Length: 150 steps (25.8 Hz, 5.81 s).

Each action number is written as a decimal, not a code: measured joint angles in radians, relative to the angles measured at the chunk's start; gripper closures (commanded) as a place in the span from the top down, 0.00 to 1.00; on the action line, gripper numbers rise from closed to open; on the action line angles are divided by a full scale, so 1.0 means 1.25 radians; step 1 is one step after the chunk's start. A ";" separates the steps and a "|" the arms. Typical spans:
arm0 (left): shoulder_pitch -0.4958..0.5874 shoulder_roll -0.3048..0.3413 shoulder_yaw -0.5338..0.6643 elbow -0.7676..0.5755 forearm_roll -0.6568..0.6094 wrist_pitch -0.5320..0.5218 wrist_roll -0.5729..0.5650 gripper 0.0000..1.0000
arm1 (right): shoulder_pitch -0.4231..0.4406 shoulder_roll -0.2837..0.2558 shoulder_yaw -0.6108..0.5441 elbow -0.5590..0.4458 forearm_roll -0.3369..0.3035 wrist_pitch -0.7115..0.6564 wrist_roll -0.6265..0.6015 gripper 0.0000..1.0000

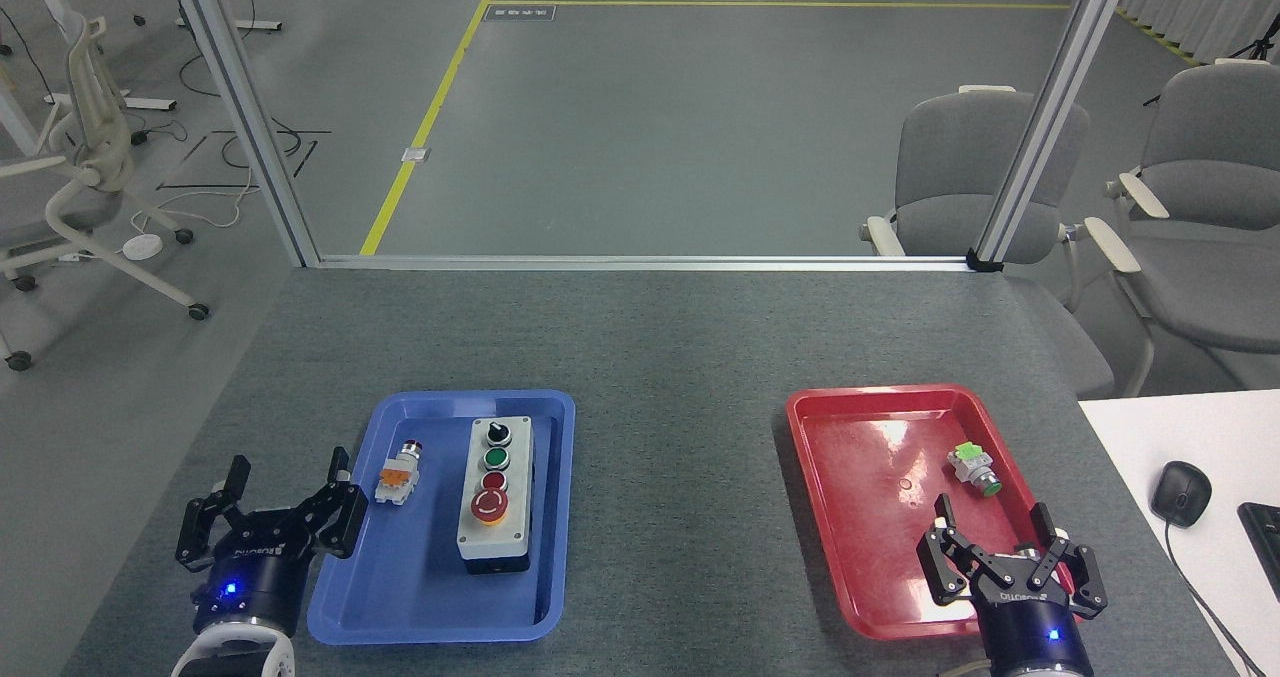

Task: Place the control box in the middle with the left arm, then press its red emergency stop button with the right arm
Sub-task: 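Move the left gripper toward the grey control box in the blue tray, then grasp the near end of the grey control box with the left gripper, then drag the control box out of the blue tray toward the table middle, then hold the control box in place with the left gripper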

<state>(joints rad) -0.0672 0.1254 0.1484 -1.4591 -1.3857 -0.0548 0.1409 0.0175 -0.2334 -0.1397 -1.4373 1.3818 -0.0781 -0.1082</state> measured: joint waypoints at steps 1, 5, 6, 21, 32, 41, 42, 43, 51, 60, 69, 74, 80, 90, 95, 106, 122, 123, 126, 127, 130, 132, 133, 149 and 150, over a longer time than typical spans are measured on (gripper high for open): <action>0.001 -0.001 0.000 0.000 0.000 0.000 0.000 0.99 | 0.000 0.000 0.000 0.000 0.000 0.001 0.000 0.98; 0.008 -0.005 0.000 -0.002 0.004 0.004 0.007 0.99 | 0.000 0.002 0.000 0.000 0.000 0.001 -0.001 0.98; 0.010 -0.005 0.000 -0.002 0.005 0.005 0.010 0.99 | 0.000 0.002 0.000 0.000 0.000 0.001 -0.001 0.98; 0.163 -0.084 -0.067 -0.154 0.004 0.001 0.008 0.99 | 0.000 0.000 0.001 0.000 0.001 0.001 -0.001 0.98; 0.105 -0.177 -0.221 -0.014 -0.061 0.164 0.004 0.99 | 0.004 -0.002 0.001 0.000 0.000 -0.006 -0.002 0.98; 0.022 -0.187 -0.236 0.127 -0.068 0.215 0.014 0.99 | 0.006 -0.003 0.000 0.000 -0.001 -0.043 -0.004 0.98; 0.013 -0.188 -0.236 0.140 -0.068 0.216 0.014 0.99 | 0.006 -0.003 0.000 0.000 -0.001 -0.045 -0.004 0.98; 0.003 -0.188 -0.236 0.152 -0.068 0.216 0.015 0.99 | 0.007 -0.003 0.001 0.000 -0.001 -0.045 -0.004 0.98; -0.057 -0.188 -0.236 0.232 -0.061 0.219 0.015 0.99 | 0.003 -0.005 0.001 0.001 -0.001 -0.048 -0.005 0.98; -0.093 -0.187 -0.235 0.301 -0.053 0.217 0.015 0.99 | -0.003 -0.003 0.001 0.001 0.000 -0.048 -0.006 0.98; -0.121 -0.188 -0.236 0.355 -0.049 0.215 0.014 0.99 | -0.004 0.003 0.001 0.001 0.001 -0.045 -0.003 0.98; -0.138 -0.189 -0.236 0.387 -0.049 0.215 0.014 0.79 | -0.004 0.002 0.001 0.002 0.001 -0.044 -0.003 0.98; -0.153 -0.184 -0.236 0.395 -0.049 0.207 0.014 0.11 | -0.007 0.000 0.001 0.002 0.000 -0.047 -0.002 0.98; -0.153 -0.166 -0.236 0.377 -0.050 0.168 0.013 0.00 | -0.006 0.000 0.001 0.002 0.000 -0.047 -0.002 0.98; -0.146 -0.152 -0.230 0.311 -0.008 0.134 0.006 0.00 | -0.005 0.001 0.002 0.002 0.000 -0.047 -0.002 0.98; -0.111 -0.176 -0.326 0.188 0.034 0.141 0.001 0.00 | -0.006 -0.003 0.001 0.002 0.001 -0.046 0.001 0.98; -0.193 -0.209 -0.649 0.337 0.041 0.215 0.005 0.00 | -0.005 -0.001 0.001 0.002 0.001 -0.046 -0.002 0.98; -0.200 -0.208 -0.657 0.349 0.042 0.218 0.005 0.00 | -0.005 -0.001 0.001 0.002 0.001 -0.046 -0.002 0.98; -0.214 -0.209 -0.678 0.382 0.044 0.213 0.005 0.00 | -0.004 -0.001 0.001 0.002 0.001 -0.047 -0.002 0.98; -0.218 -0.209 -0.683 0.390 0.044 0.212 0.005 0.00 | -0.004 -0.001 0.001 0.002 0.001 -0.047 -0.002 0.98; -0.226 -0.209 -0.692 0.408 0.047 0.212 0.003 0.00 | -0.003 0.001 0.002 0.002 0.001 -0.047 -0.002 0.98; -0.230 -0.210 -0.695 0.413 0.051 0.210 0.003 0.00 | -0.003 0.001 0.002 0.002 0.001 -0.047 -0.002 0.98; -0.231 -0.210 -0.696 0.414 0.053 0.208 0.003 0.00 | -0.003 0.001 0.002 0.002 0.001 -0.047 -0.002 0.98; -0.236 -0.210 -0.732 0.433 0.057 0.209 0.001 0.41 | -0.002 0.000 0.018 0.002 0.002 -0.062 0.002 0.98; -0.236 -0.210 -0.732 0.433 0.057 0.209 0.001 0.45 | -0.003 0.000 0.022 0.002 0.002 -0.062 0.002 0.98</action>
<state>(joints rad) -0.3620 -0.1365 -0.7668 -0.9173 -1.3146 0.2067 0.1421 0.0142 -0.2329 -0.1122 -1.4343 1.3838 -0.1550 -0.1059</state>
